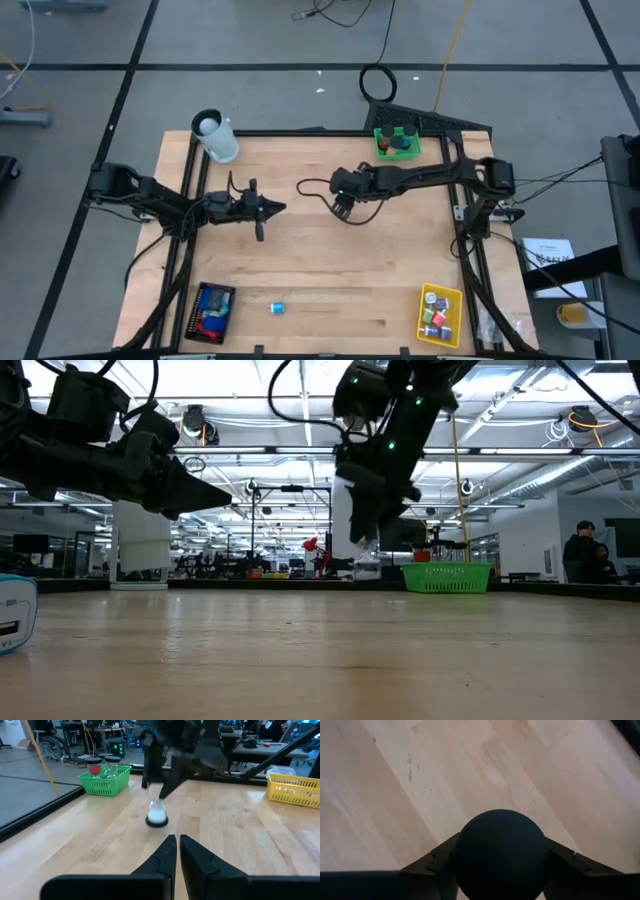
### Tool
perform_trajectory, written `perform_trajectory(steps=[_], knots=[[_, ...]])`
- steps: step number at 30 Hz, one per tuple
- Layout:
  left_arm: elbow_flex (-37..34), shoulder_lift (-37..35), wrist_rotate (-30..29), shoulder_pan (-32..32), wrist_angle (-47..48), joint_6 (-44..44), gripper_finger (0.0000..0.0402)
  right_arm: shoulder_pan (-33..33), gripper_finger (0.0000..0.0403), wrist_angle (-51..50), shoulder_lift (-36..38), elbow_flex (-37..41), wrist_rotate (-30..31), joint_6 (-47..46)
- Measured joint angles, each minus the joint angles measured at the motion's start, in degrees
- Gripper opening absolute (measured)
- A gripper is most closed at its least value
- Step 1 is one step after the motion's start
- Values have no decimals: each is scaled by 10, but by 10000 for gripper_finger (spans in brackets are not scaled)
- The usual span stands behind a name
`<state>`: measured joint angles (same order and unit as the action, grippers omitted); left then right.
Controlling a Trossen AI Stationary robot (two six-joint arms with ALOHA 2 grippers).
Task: Pick & Place Office items
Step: Put the white hourglass into the green bin
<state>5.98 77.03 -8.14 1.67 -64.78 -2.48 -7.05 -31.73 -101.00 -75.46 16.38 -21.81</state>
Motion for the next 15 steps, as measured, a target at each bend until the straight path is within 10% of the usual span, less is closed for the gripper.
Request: perform_trajectory(steps=[6,15], knots=[[0,0,0,0,3,-2,31,0,206,-109,82,20,48,-34],[0,0,-2,0,6,-1,31,-49,201,-87,328,292,62,-131]])
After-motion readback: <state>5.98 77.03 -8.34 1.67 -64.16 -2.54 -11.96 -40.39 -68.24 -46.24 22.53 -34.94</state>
